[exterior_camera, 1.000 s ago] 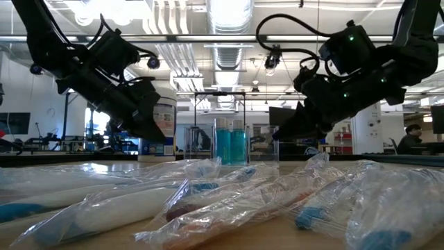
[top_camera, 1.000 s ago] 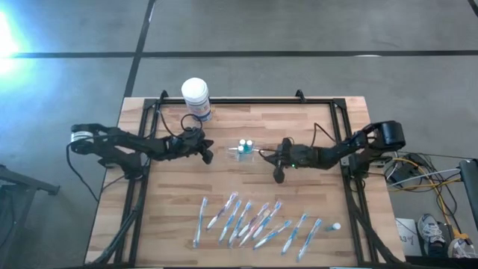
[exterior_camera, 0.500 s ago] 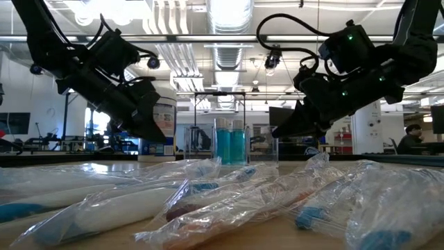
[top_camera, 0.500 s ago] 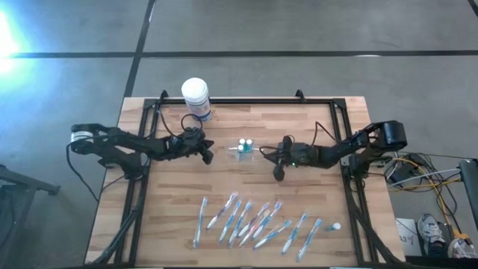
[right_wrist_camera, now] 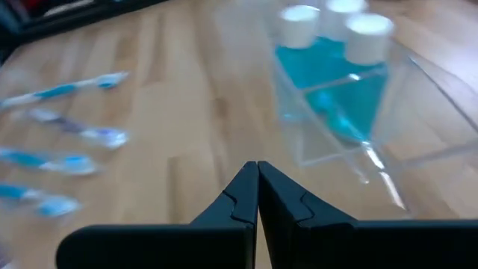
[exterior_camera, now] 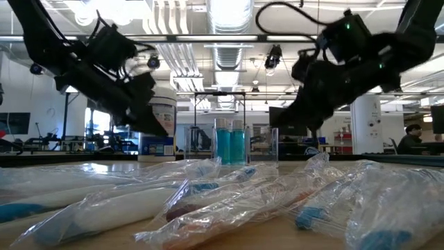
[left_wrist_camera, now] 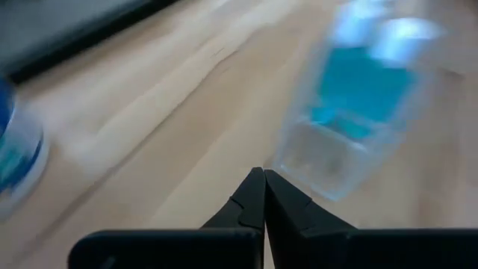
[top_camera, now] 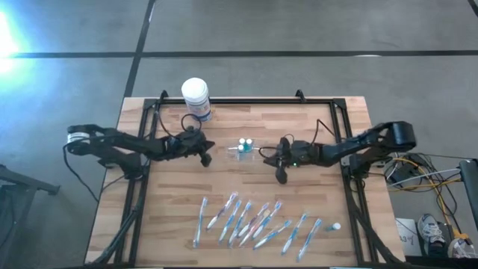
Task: Pick & Place toothbrushing station
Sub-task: Put the blue mouthwash into the transparent bin organizer
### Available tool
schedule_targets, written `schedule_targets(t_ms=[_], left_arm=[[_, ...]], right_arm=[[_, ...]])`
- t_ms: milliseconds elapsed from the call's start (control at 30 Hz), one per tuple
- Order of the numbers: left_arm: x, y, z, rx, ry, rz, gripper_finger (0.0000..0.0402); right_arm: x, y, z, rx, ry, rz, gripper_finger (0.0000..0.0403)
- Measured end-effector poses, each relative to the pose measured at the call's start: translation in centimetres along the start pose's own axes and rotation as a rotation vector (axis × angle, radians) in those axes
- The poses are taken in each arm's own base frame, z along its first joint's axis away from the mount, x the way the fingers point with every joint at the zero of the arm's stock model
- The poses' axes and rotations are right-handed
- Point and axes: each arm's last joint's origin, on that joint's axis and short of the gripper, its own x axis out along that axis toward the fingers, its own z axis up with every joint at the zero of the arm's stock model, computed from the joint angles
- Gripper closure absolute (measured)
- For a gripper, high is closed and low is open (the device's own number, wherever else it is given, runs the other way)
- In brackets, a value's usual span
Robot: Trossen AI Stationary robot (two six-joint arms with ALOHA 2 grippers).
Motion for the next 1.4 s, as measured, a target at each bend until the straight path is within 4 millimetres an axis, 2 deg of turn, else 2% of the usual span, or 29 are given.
schedule_targets(t_ms=[100, 200, 333, 467, 600, 733, 867, 967, 1033, 1200, 1400], left_arm=[[-1.5, -1.0, 0.9, 0.125, -0.108, -0.113, 0.0398], [-3.7, -1.2, 1.7, 0.186, -0.261, -0.19, 0.0394], [-6.7, -0.7, 1.7, 0.192, -0.438, -0.302, 0.0395], [-8.8, 0.0, 0.9, 0.148, -0.543, -0.37, 0.0398], [-9.4, 0.5, -0.6, 0.122, -0.562, -0.377, 0.0399], [-9.7, 0.8, -1.3, 0.118, -0.573, -0.378, 0.04], [-9.7, 0.8, -1.4, 0.119, -0.567, -0.377, 0.04], [-9.7, 0.8, -1.5, 0.122, -0.559, -0.376, 0.0397], [-9.7, 0.8, -1.5, 0.125, -0.558, -0.377, 0.0392], [-9.7, 0.7, -1.5, 0.143, -0.557, -0.407, 0.0384], [-9.7, 0.6, -1.7, 0.176, -0.549, -0.449, 0.0394]], right_arm=[[-1.3, 1.7, 1.9, -0.076, 0.056, 0.028, 0.0394], [-3.7, 3.9, 4.5, -0.166, -0.012, 0.116, 0.0394], [-8.4, 6.0, 7.6, -0.227, -0.162, 0.25, 0.0394], [-13.2, 7.0, 9.3, -0.259, -0.167, 0.256, 0.0394], [-16.8, 8.0, 10.3, -0.255, -0.07, 0.198, 0.0394], [-19.4, 9.1, 10.5, -0.254, 0.172, 0.162, 0.0394], [-20.4, 11.0, 9.7, -0.24, 0.487, 0.129, 0.0394], [-20.5, 12.6, 9.1, -0.202, 0.685, 0.019, 0.0394], [-20.3, 13.8, 8.9, -0.177, 0.743, -0.027, 0.0394], [-19.7, 17.3, 8.2, -0.144, 0.829, -0.015, 0.0379], [-18.9, 21.2, 6.4, -0.124, 0.913, 0.041, 0.0315]])
